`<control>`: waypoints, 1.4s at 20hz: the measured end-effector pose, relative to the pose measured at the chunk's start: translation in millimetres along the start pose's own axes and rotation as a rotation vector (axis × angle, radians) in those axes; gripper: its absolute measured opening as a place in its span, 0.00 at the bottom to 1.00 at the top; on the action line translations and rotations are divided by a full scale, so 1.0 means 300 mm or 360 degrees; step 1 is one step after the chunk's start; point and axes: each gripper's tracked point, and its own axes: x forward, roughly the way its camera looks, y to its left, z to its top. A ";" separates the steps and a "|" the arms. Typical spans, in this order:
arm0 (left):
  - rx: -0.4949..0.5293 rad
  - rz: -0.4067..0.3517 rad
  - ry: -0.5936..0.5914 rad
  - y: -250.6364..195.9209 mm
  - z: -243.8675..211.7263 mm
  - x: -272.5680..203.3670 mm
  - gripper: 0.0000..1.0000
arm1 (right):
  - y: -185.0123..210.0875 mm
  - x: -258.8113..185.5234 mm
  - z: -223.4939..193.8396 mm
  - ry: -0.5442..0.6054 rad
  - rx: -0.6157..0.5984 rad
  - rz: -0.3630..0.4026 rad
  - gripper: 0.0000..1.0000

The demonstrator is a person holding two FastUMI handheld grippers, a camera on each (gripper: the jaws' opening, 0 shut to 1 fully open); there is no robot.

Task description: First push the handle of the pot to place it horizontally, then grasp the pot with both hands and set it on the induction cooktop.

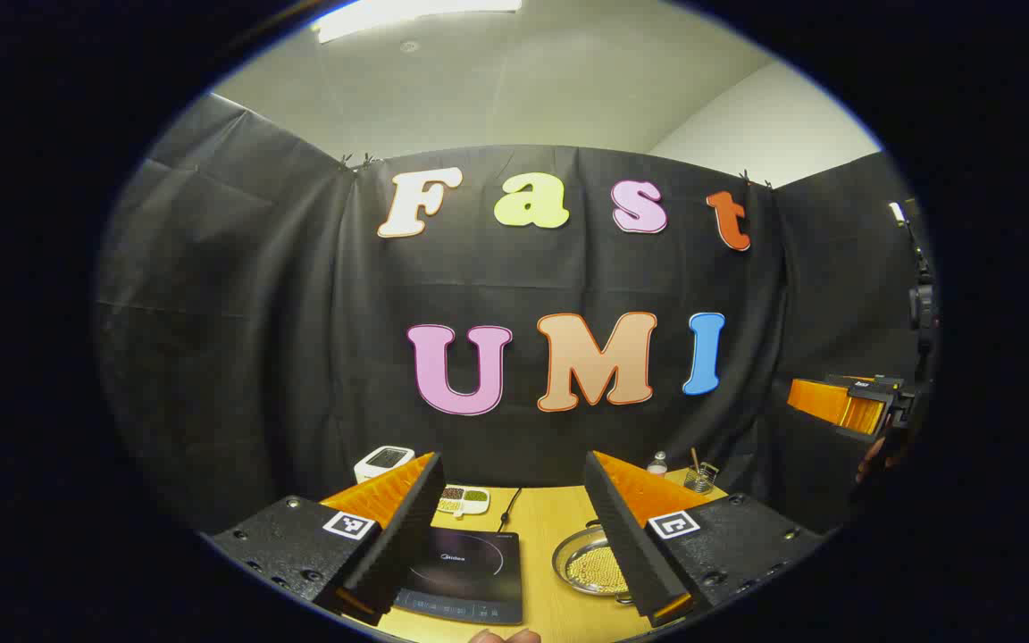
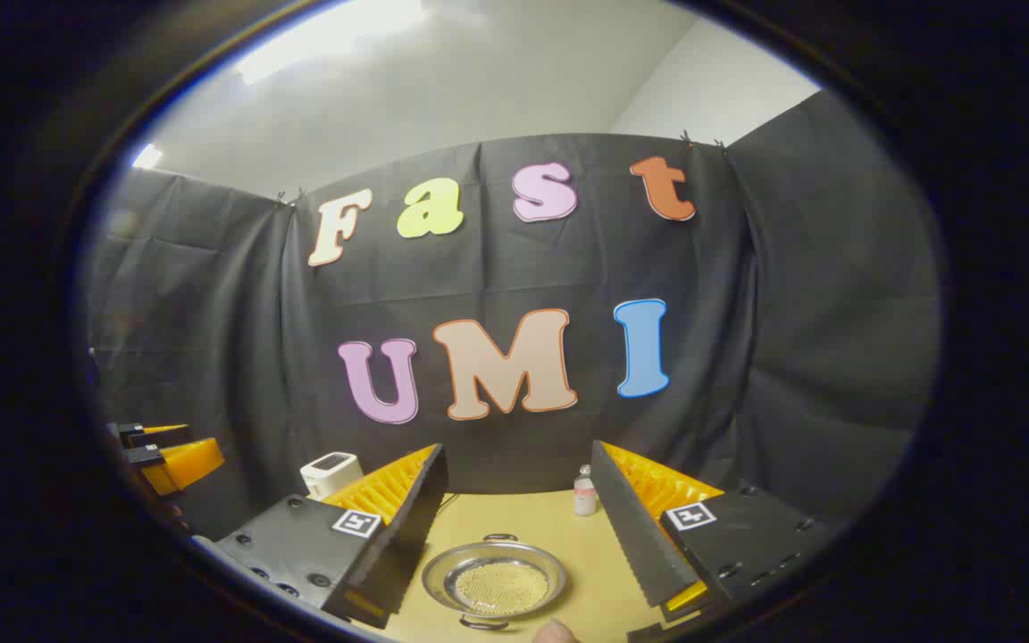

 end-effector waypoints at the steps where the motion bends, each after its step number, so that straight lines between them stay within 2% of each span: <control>1: -0.0002 0.0002 0.0003 0.003 -0.004 0.002 0.95 | 0.004 0.000 -0.008 0.0008 -0.0002 0.0003 0.92; 4: -0.0011 0.0007 0.0004 0.016 -0.004 0.001 0.95 | 0.019 0.001 -0.011 0.0014 -0.0010 0.0007 0.92; 5: -0.0010 0.0008 0.0006 0.020 -0.009 0.004 0.92 | 0.023 0.001 -0.010 0.0014 -0.0014 0.0007 0.92; 6: -0.0009 0.0009 0.0003 0.025 -0.005 0.002 0.95 | 0.029 0.003 -0.008 0.0015 -0.0014 0.0010 0.92; 8: -0.0005 0.0008 -0.0001 0.032 -0.006 0.001 0.93 | 0.037 0.006 -0.011 0.0017 -0.0018 0.0012 0.92; 10: 0.0002 0.0004 -0.0002 0.037 -0.005 0.000 0.95 | 0.045 0.003 -0.012 0.0019 -0.0024 0.0015 0.92; 11: 0.0004 0.0001 -0.0004 0.039 -0.006 0.000 0.92 | 0.048 0.006 -0.015 0.0021 -0.0025 0.0014 0.92; 12: 0.0006 -0.0001 -0.0003 0.042 -0.005 0.001 0.95 | 0.050 0.005 -0.016 0.0025 -0.0025 0.0013 0.99; 14: 0.0007 -0.0004 -0.0001 0.047 -0.010 0.005 0.95 | 0.055 0.005 -0.023 0.0035 -0.0023 0.0014 0.99; 15: 0.0005 -0.0004 0.0001 0.050 -0.013 0.004 0.95 | 0.064 0.008 -0.030 0.0041 -0.0024 0.0020 0.92; 18: 0.0000 -0.0004 0.0007 0.068 -0.019 0.004 0.95 | 0.098 0.001 -0.060 0.0083 -0.0018 0.0048 0.89; 19: 0.0002 -0.0003 0.0007 0.075 -0.021 0.006 0.95 | 0.113 0.011 -0.076 0.0109 -0.0014 0.0055 0.82; 20: 0.0007 -0.0002 0.0005 0.085 -0.023 0.003 0.95 | 0.129 0.015 -0.097 0.0139 -0.0005 0.0072 0.71; 23: 0.0013 0.0001 0.0003 0.123 -0.031 -0.002 0.95 | 0.197 0.031 -0.155 0.0229 0.0026 0.0115 0.69; 25: -0.0003 -0.0002 0.0002 0.147 -0.038 -0.004 0.92 | 0.220 0.032 -0.181 0.0251 0.0034 0.0105 0.51; 28: -0.0034 -0.0013 0.0021 0.185 -0.068 -0.004 0.92 | 0.274 0.040 -0.224 0.0296 0.0009 0.0098 0.36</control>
